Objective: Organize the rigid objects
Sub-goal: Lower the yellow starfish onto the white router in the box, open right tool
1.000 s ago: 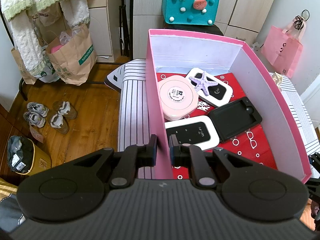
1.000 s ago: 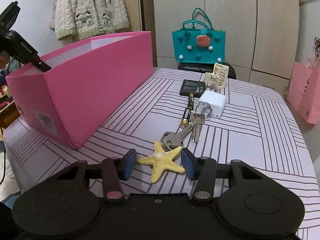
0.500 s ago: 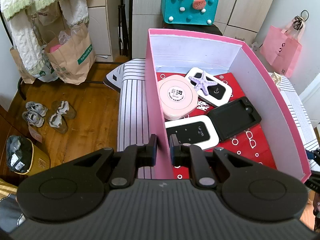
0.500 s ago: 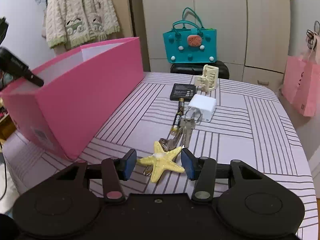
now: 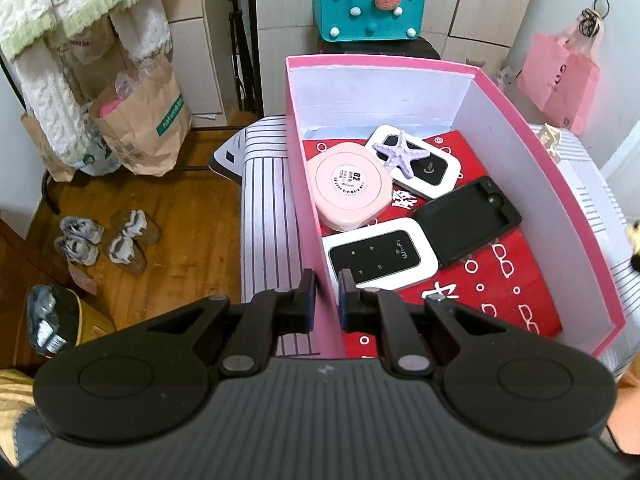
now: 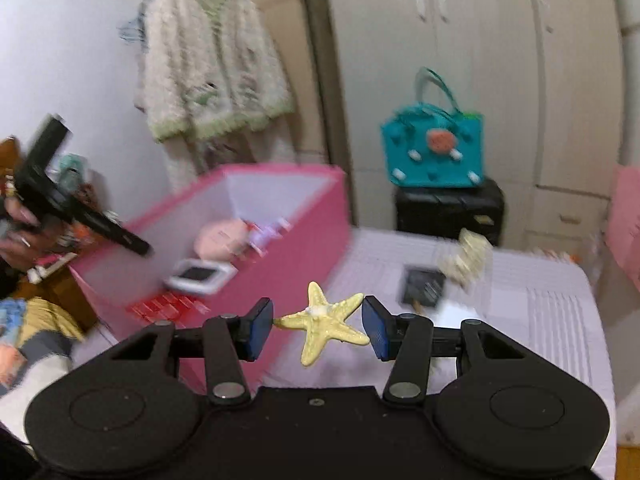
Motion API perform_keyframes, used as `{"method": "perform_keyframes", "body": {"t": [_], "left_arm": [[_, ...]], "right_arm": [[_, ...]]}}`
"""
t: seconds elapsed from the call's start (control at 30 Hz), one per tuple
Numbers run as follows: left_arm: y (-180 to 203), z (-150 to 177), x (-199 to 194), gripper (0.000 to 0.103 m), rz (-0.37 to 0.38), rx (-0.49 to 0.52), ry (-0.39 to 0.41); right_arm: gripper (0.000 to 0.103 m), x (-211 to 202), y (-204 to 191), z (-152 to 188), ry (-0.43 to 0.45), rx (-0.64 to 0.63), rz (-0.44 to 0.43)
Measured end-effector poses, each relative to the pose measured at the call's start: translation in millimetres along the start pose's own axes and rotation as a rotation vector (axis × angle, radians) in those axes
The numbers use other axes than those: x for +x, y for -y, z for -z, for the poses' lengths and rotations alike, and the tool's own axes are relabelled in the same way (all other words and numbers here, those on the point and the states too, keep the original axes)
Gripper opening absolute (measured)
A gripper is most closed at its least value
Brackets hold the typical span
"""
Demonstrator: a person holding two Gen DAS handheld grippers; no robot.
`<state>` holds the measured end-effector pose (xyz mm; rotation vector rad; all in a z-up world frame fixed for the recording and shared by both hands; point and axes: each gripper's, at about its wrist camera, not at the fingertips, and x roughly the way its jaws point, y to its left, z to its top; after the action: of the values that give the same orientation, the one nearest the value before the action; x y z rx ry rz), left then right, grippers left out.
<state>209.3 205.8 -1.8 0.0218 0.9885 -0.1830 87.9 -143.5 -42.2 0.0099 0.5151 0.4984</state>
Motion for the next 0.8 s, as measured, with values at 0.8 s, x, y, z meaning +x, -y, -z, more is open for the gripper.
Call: {"method": "perform_keyframes", "body": {"t": [0.8], "left_arm": [[8.2,10.1,-8.5,0.008,-0.042,0.020,0.046]], "right_arm": [[0.055,221.0,-103.9,-95.3,-0.545,-0.017,-0.314]]}}
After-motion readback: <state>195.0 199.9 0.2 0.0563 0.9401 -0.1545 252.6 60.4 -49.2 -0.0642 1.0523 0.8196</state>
